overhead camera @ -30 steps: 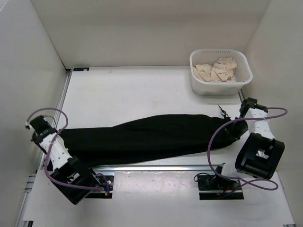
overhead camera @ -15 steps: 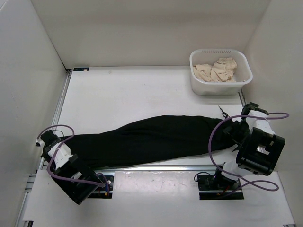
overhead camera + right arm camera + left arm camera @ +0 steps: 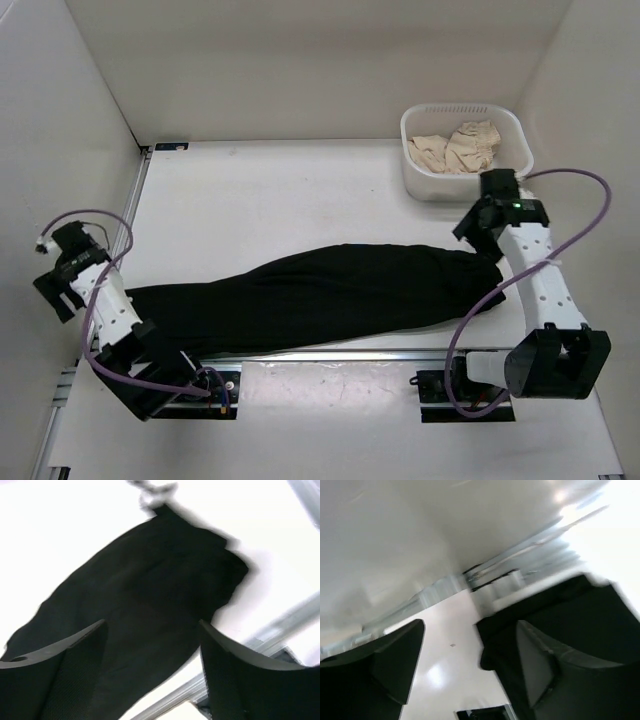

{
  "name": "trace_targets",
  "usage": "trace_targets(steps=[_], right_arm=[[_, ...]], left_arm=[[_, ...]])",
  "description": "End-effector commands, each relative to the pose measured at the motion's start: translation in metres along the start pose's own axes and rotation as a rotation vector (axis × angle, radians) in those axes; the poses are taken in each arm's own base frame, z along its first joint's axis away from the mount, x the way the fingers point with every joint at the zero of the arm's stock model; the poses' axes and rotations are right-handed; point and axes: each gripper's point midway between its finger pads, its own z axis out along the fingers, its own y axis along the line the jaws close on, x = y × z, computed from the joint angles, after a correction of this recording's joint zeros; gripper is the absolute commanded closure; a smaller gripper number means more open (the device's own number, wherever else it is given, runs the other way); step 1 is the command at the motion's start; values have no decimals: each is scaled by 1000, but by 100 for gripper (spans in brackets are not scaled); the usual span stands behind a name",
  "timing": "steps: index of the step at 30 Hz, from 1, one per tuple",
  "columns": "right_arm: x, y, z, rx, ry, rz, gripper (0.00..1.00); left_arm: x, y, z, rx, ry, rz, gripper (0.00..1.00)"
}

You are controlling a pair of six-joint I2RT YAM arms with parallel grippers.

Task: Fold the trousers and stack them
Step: Fold the trousers

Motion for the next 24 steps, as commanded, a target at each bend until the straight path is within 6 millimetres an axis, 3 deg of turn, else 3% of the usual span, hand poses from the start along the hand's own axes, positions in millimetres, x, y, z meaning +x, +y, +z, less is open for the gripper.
trace_targets(steps=[1, 2, 3, 4, 5, 6, 9, 12, 14, 17, 18, 19, 21, 22, 24], right_arm=[[9, 50, 1, -105, -31, -39, 31], [24, 62, 18, -93, 38, -66, 47], [37, 74, 25, -97, 85, -96, 56], [56, 76, 46, -40, 176, -136, 67], [63, 77, 55, -11, 220, -136, 89], [72, 83, 64, -11, 248, -153, 96], [101, 95, 102, -10, 358, -154, 100], [112, 96, 132, 36, 421, -68, 100], [100, 93, 149, 99, 384, 32, 100], [66, 86, 172, 171, 232, 180, 100], [50, 93, 173, 155, 190, 221, 100], [35, 94, 178, 148, 161, 261, 100], [16, 99, 183, 145, 127, 297, 100], [-5, 106, 180, 126, 94, 314, 100], [-19, 110, 182, 116, 84, 297, 100]], left_arm=[[19, -38, -12, 123, 73, 163, 17], [31, -56, -13, 161, 95, 245, 17], [53, -64, -9, 161, 137, 313, 19], [68, -70, -7, 168, 163, 362, 21], [84, -73, -3, 157, 199, 420, 25], [109, -74, 1, 149, 239, 488, 27], [138, -87, 16, 138, 245, 561, 35], [126, -112, 27, 130, 173, 586, 40], [115, -131, 31, 142, 148, 597, 40], [83, -165, 30, 162, 84, 606, 41], [73, -178, 24, 178, 53, 618, 41], [49, -195, 17, 200, -2, 589, 41], [34, -217, 10, 222, -38, 600, 41], [14, -234, -4, 240, -96, 590, 41], [7, -249, -9, 254, -116, 598, 40]])
